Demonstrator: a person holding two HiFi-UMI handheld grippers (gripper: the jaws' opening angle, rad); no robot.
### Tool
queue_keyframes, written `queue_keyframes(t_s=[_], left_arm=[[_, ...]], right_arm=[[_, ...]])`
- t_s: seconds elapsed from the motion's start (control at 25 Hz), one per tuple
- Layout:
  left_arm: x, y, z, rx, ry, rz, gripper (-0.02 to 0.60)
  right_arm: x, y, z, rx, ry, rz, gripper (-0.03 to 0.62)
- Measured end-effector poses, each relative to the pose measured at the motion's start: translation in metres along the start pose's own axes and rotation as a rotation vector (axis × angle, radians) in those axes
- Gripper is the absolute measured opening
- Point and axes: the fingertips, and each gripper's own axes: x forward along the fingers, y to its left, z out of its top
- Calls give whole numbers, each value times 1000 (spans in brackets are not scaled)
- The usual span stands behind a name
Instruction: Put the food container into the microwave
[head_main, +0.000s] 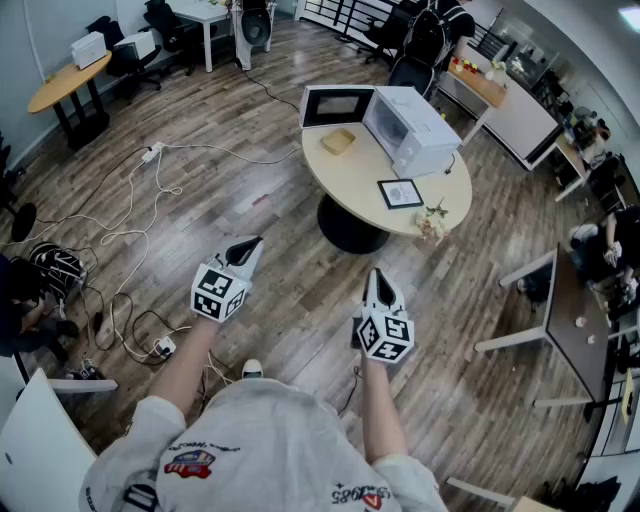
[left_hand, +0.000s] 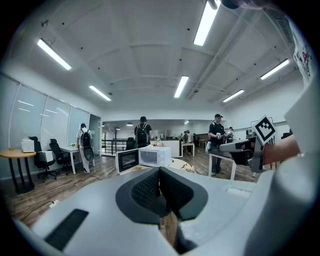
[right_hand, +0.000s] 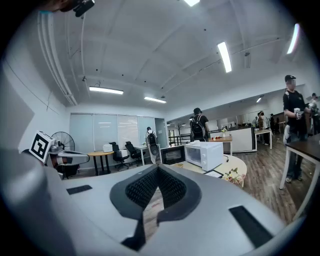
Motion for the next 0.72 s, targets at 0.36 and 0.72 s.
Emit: queue_keyframes(t_s=[0.36, 0.72], left_arm=[[6, 5, -5, -8, 3, -12, 5], [6, 28, -9, -16, 3, -30, 5]], right_arm=[[7, 5, -2, 0, -6, -6, 5], [21, 25, -8, 8, -15, -6, 5]])
